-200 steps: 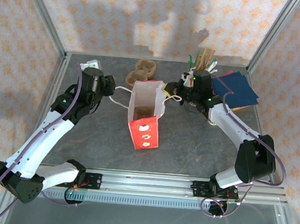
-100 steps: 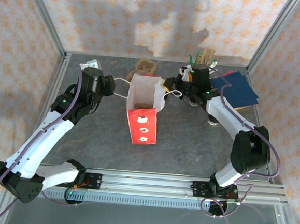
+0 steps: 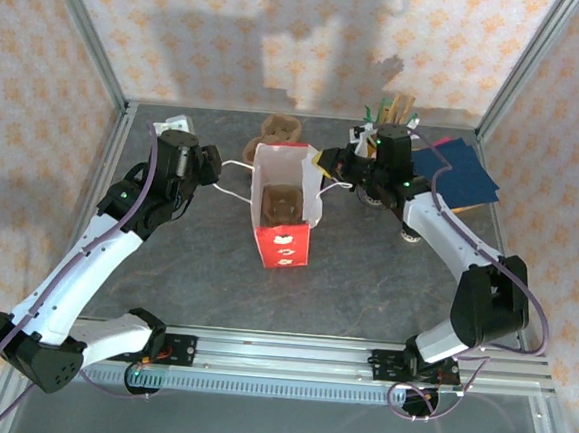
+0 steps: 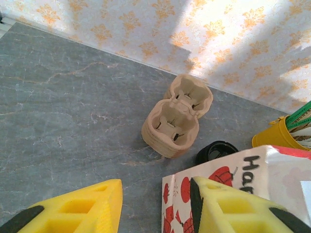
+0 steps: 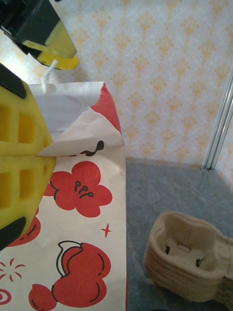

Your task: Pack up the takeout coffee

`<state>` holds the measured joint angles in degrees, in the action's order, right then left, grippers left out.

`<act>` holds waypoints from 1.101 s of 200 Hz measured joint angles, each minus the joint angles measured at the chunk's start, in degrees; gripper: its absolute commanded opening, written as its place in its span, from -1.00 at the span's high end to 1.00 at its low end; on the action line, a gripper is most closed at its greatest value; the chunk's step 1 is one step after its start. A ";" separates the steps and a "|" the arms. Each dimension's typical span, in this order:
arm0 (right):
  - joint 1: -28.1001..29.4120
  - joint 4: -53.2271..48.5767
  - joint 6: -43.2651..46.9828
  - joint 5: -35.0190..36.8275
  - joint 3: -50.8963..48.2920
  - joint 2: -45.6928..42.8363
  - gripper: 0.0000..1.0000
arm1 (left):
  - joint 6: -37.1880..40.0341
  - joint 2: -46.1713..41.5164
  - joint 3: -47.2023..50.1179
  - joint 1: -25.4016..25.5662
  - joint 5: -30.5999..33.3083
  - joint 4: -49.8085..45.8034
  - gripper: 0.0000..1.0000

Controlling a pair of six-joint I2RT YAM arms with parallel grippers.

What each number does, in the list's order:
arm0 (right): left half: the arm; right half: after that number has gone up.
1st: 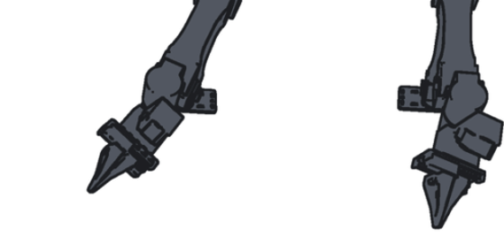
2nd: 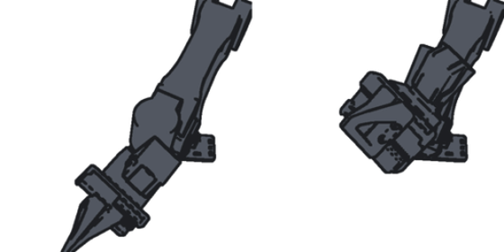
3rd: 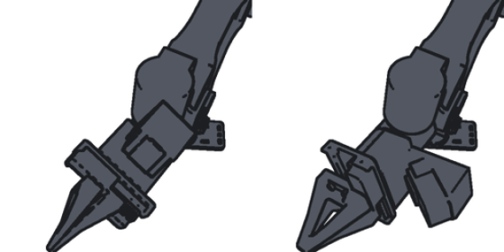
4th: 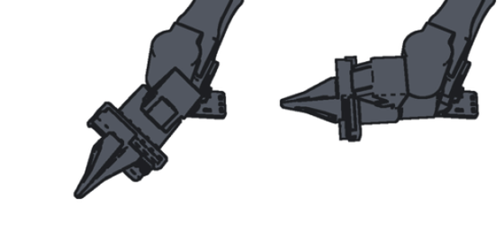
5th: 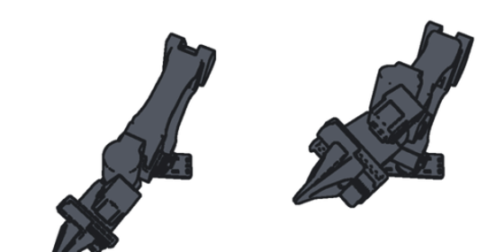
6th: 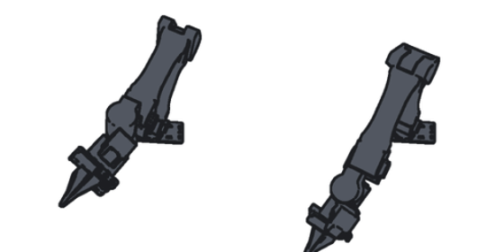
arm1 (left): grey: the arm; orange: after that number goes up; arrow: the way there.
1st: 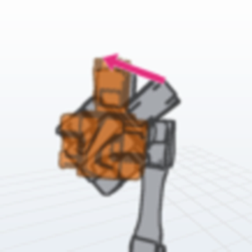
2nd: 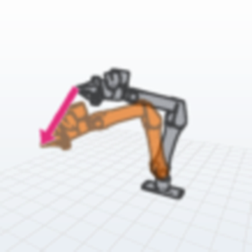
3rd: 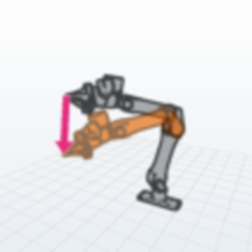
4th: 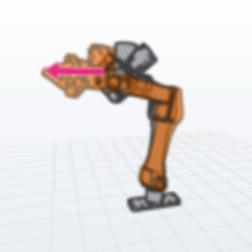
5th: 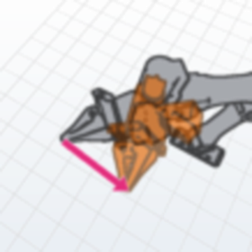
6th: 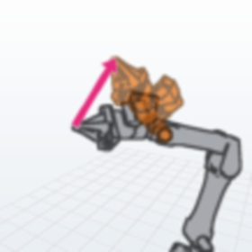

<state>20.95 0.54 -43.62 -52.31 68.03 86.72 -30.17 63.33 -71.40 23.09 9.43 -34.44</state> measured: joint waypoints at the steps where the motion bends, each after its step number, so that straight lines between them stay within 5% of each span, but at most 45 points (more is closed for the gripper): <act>1: 0.00 0.02 0.00 0.00 0.00 -0.02 0.94 | 0.00 0.00 0.00 0.00 0.00 0.00 0.13; 35: 0.00 0.24 1.14 0.92 0.22 -0.15 0.76 | 0.00 0.00 0.00 0.00 0.02 -0.02 0.13; 111: 0.00 -6.08 5.53 4.50 5.40 0.04 0.04 | 0.17 0.00 0.02 -0.37 0.04 -0.02 0.13; 167: -0.04 -15.54 11.61 12.70 8.94 -4.61 -0.16 | 0.74 -0.55 -0.02 -0.76 0.52 0.00 0.10; 220: -0.94 -22.60 16.04 20.59 11.02 -11.67 -0.32 | 2.56 -2.21 -0.13 -1.14 3.21 1.03 -0.15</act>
<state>20.01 -22.06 -27.57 -31.73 79.05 75.05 -27.62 61.12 -71.53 21.96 12.64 -33.41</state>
